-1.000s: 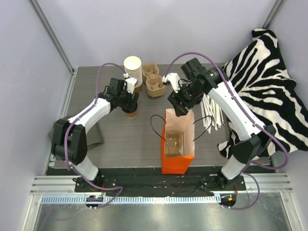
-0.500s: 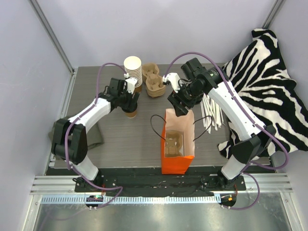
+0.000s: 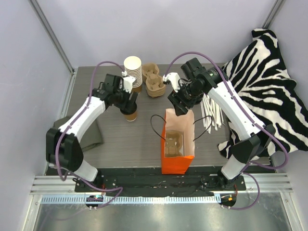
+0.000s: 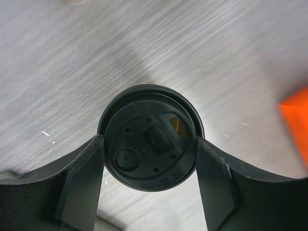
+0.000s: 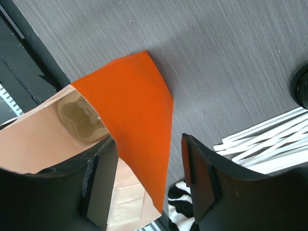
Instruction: Pack the takeout coffee
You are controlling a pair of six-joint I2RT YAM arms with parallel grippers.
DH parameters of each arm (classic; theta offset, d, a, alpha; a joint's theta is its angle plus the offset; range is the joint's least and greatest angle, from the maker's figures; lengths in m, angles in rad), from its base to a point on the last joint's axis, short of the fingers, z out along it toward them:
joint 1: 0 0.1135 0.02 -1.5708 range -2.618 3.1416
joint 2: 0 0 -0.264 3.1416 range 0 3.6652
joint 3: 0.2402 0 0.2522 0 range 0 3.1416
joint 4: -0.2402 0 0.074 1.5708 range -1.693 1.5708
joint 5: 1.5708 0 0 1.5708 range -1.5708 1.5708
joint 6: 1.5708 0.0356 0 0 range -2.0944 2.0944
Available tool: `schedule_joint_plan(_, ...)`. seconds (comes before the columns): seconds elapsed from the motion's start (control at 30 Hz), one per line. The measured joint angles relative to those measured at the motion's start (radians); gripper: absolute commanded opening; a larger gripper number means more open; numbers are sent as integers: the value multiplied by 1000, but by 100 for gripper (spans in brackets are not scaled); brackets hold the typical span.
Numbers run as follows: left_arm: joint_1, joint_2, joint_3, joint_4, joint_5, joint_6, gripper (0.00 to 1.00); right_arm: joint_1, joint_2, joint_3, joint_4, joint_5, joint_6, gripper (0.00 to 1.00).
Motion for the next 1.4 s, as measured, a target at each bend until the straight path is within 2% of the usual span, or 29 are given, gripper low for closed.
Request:
schedule_joint_plan(0.03, -4, -25, 24, -30, 20, 2, 27, -2, 0, -4, 5, 1, 3, 53)
schedule_joint_plan(0.07, -8, -51, 55, -58, 37, 3, 27, -3, 0, -6, 7, 3, 7, 42)
schedule_joint_plan(0.13, -25, -116, 132, -112, 69, 14, 27, -6, -1, -11, 14, 5, 13, 31)
schedule_joint_plan(0.17, -33, -139, 164, -130, 82, 17, 27, -6, -1, -12, 16, 5, 17, 21)
schedule_joint_plan(0.3, -67, -201, 355, -243, 139, 26, 26, -6, -1, -13, 25, 14, 34, 3)
schedule_joint_plan(0.53, -137, -178, 679, -412, 206, 54, 26, -8, -1, -13, 38, 18, 58, 1)
schedule_joint_plan(0.8, -351, -128, 912, -482, 215, 87, 27, -8, -1, -13, 47, 22, 80, 1)
schedule_joint_plan(0.9, -429, -125, 893, -474, 203, 113, 26, -8, -1, -10, 47, 22, 86, 1)
schedule_joint_plan(1.03, -595, -140, 745, -450, 168, 177, 27, -8, -1, 13, 48, 21, 103, 1)
schedule_joint_plan(1.13, -665, -140, 645, -441, 134, 220, 26, -8, -6, 32, 55, 21, 120, 1)
schedule_joint_plan(1.4, -701, -164, 443, -362, -10, 312, 25, -7, -113, -5, 92, -11, 171, 1)
